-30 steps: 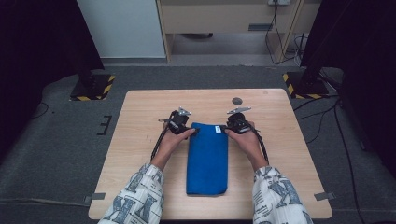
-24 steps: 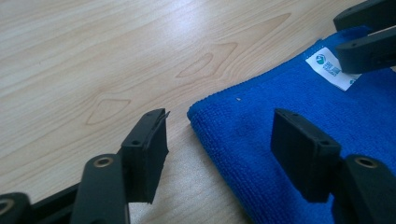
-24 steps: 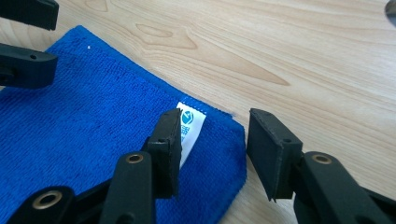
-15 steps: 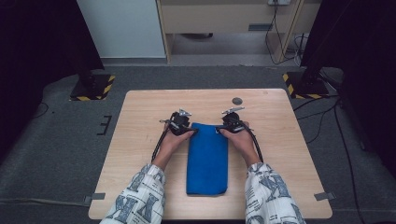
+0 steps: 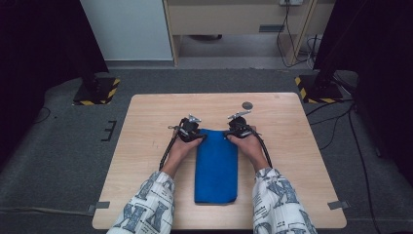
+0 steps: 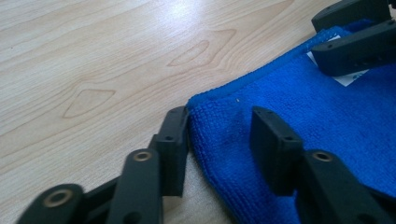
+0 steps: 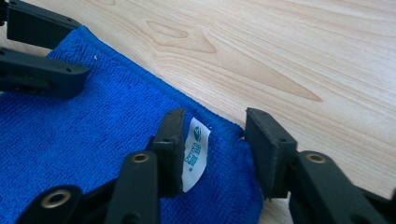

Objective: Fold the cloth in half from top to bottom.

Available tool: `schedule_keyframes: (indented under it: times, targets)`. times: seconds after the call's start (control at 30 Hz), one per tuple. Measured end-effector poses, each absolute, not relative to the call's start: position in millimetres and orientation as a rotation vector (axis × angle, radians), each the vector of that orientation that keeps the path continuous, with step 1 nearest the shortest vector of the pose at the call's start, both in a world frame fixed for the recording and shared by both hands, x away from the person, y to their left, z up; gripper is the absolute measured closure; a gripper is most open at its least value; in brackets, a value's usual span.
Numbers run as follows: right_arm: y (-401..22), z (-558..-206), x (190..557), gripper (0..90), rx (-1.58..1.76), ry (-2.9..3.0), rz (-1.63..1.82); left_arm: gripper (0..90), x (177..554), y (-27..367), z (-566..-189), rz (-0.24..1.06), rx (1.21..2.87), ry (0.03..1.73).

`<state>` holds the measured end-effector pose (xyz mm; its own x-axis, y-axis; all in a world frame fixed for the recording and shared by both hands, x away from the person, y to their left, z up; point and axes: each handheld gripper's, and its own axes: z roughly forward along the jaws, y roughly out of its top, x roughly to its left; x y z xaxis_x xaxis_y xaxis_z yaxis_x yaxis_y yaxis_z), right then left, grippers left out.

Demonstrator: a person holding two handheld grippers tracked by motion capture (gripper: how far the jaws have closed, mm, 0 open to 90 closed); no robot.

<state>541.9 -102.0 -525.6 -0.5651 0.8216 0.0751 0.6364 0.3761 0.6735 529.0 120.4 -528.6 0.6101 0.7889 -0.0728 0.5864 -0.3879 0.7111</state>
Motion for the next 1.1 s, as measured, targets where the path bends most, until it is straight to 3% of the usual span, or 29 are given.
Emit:
schedule_keyframes:
  times: [0.27,0.6,1.1]
  targets:
    - [-99.8,-525.6,540.8,67.0,1.266,2.379,0.978,69.9,527.0,116.8,-527.6,0.355,2.134,1.064]
    - [-96.2,-525.0,538.5,78.2,1.239,2.399,0.971,74.9,526.2,115.6,-527.3,0.347,2.138,1.06]
    - [-94.3,-523.9,535.6,84.0,1.206,2.413,0.963,83.0,525.2,113.9,-527.1,0.33,2.144,1.047]
